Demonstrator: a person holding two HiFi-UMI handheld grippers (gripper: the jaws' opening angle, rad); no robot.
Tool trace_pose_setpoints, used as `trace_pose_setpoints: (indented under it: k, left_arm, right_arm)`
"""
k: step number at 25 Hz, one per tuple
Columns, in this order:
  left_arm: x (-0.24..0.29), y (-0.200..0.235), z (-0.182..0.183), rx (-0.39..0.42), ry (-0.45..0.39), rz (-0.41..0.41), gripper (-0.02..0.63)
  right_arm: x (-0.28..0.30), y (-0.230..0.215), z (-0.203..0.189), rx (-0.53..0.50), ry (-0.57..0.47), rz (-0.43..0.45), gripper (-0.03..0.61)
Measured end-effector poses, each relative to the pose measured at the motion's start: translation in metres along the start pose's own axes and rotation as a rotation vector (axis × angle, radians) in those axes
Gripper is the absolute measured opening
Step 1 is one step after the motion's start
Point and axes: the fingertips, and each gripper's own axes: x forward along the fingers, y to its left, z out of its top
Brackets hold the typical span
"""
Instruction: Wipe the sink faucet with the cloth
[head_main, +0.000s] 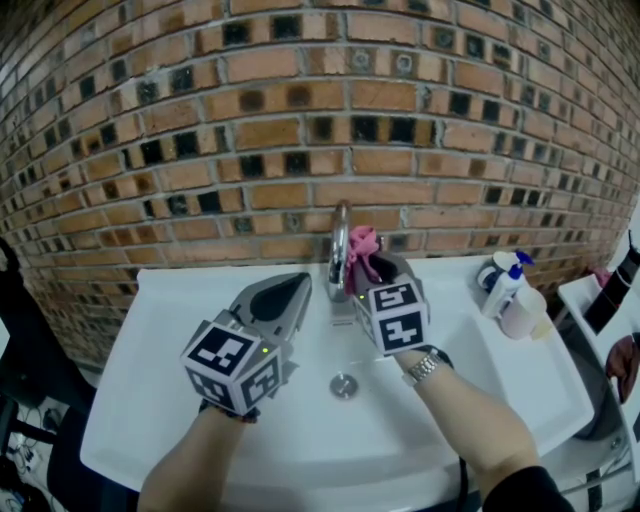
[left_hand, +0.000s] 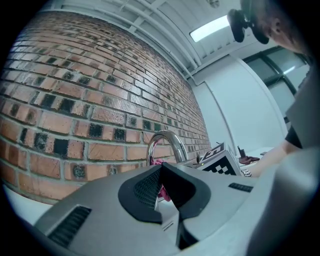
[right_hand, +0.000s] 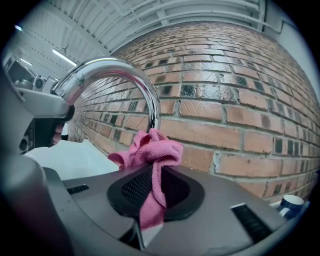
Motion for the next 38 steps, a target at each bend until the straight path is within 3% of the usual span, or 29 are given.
trace_pose_setpoints:
  k: [14, 27, 38]
  left_arm:
    - [0.0, -0.003, -0.004, 0.012, 0.013, -0.004, 0.005]
    - [0.001, -0.005, -0.005, 0.015, 0.014, -0.008, 0.005]
    - [0.001, -0.007, -0.006, 0.015, 0.016, -0.013, 0.005]
  right_arm:
    - [-0.014, 0.012, -0.025, -0.013, 0.033, 0.024, 0.051]
    - [-0.015, 0.028, -0.068, -0.043, 0.157, 0.092, 0.049]
    - [-0.024, 0.005, -0.088, -0.028, 0.219, 0.059, 0.049]
